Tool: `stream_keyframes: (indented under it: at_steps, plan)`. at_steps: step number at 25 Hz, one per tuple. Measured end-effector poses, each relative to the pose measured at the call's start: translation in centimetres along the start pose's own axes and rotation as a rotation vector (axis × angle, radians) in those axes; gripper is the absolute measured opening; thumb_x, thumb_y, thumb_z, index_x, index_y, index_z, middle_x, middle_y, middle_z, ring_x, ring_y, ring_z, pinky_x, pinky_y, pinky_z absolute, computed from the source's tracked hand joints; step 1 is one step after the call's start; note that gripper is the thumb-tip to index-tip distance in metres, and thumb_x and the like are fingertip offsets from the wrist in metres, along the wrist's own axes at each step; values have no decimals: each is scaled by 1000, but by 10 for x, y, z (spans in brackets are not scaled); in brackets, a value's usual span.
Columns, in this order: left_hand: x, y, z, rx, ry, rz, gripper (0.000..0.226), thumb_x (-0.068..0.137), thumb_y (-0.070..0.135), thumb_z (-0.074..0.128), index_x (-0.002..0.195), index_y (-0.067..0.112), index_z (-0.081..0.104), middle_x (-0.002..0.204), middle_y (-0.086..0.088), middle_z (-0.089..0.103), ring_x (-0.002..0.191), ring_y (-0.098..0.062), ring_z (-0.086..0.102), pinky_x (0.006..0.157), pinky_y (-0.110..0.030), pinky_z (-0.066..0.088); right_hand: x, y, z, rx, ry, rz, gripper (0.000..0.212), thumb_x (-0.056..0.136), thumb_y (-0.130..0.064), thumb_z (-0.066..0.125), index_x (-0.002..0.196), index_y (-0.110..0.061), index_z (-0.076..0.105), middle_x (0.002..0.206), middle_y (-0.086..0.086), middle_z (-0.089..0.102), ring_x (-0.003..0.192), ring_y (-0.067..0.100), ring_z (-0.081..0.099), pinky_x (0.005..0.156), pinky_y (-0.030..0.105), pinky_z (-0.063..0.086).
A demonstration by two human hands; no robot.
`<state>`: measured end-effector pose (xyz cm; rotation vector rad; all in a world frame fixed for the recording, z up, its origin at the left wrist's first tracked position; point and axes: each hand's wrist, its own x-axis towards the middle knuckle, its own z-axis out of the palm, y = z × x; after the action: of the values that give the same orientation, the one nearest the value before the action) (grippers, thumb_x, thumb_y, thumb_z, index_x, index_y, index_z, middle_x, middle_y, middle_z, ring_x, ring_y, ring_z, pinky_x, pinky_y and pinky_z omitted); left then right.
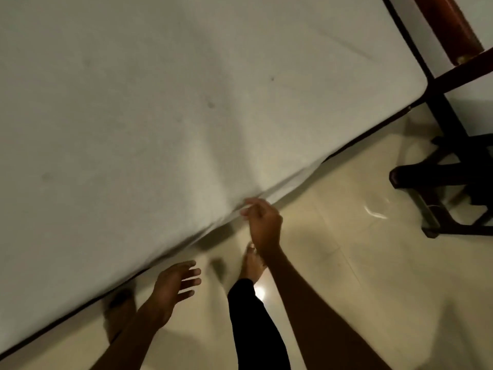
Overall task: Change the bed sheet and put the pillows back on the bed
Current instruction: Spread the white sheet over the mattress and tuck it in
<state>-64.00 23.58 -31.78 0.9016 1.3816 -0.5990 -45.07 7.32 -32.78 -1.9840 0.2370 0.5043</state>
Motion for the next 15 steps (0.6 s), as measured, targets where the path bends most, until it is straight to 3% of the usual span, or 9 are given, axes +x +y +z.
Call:
stream_keyframes:
  at_steps: [1,3,5,7,10,12,15]
  plan:
    - [5,-2,23,-92,-33,-33,25,106,23,53,121,16,71,112,-9,79,107,-32,74,94,-47,54,26,6,-27,139,60,198,24,95,-19,57,110,-17,77,98,5,80,83,18,76,74,37,59]
    - [18,-4,61,-279,-75,-83,29,107,23,51,130,14,66,118,-9,76,107,-29,73,88,-43,56,79,23,-76,422,97,559,30,102,-17,53,127,-8,68,122,19,73,93,28,73,75,37,56]
    - [37,-4,90,-451,-50,-101,33,108,18,49,138,11,59,115,-8,73,101,-26,71,82,-38,53,128,39,-112,586,142,734,35,108,-15,44,138,-8,60,137,19,64,102,32,69,80,42,55]
    - [61,3,114,-561,-7,-121,32,109,14,45,138,8,56,118,-10,68,107,-28,67,90,-38,51,170,51,-126,612,174,747,32,108,-15,48,137,-14,62,135,17,66,103,33,70,75,43,60]
    - [100,16,143,-725,0,-137,26,112,15,38,111,2,61,138,-16,60,135,-31,55,112,-42,43,211,53,-127,506,138,708,29,102,-15,65,130,-18,68,118,10,74,99,33,75,70,41,66]
    - [117,26,157,-825,1,-131,25,113,15,37,111,6,60,135,-15,61,136,-31,54,113,-42,43,219,51,-120,386,79,719,27,97,-12,71,124,-17,69,111,6,76,96,29,76,71,41,65]
    - [131,40,168,-785,22,-134,26,112,15,39,100,15,61,111,-7,69,122,-30,60,103,-41,48,214,58,-112,257,47,760,15,91,-13,78,105,-11,71,102,6,75,90,24,73,69,38,64]
